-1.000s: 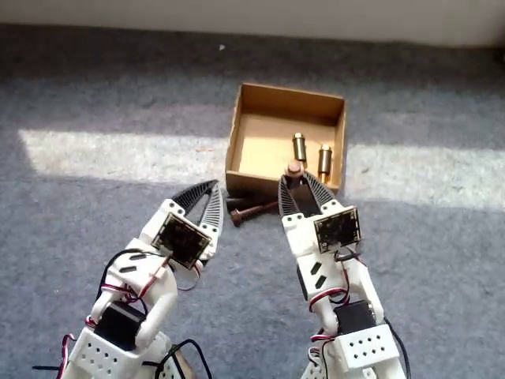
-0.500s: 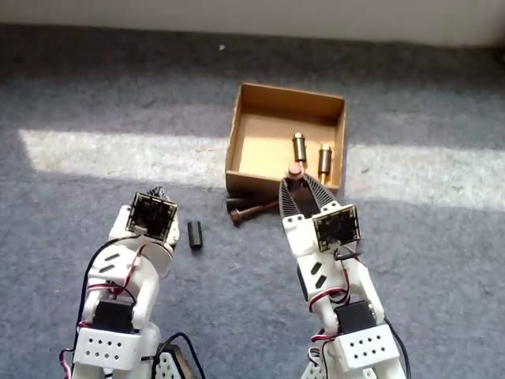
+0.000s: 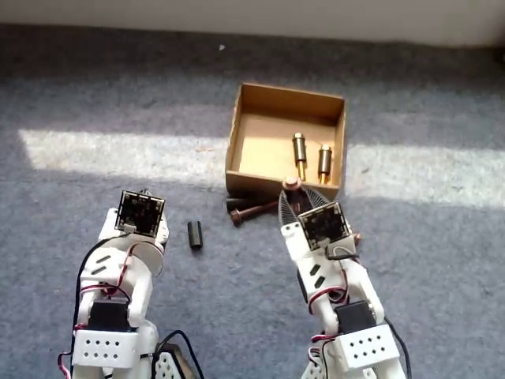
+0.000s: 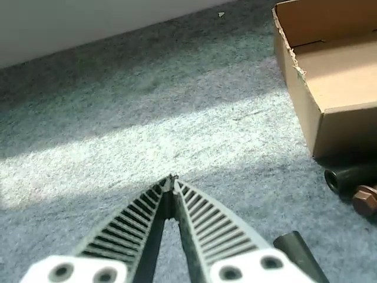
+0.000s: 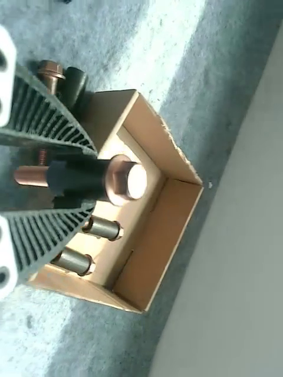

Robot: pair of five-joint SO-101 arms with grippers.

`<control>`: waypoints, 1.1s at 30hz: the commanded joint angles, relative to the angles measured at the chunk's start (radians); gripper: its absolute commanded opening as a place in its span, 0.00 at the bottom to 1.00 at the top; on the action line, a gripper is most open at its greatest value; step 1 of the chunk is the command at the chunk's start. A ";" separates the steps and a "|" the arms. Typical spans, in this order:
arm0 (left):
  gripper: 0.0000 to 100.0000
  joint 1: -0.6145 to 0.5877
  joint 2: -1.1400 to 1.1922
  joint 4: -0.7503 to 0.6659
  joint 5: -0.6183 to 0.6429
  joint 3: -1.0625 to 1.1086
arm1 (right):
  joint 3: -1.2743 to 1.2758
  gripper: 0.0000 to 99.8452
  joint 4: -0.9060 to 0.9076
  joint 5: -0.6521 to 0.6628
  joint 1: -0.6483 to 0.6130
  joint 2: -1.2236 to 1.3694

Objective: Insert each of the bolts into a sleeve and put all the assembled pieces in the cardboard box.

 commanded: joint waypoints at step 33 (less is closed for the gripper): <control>0.01 -0.012 -0.012 0.002 -0.012 0.031 | -1.305 0.01 0.202 0.015 0.074 1.316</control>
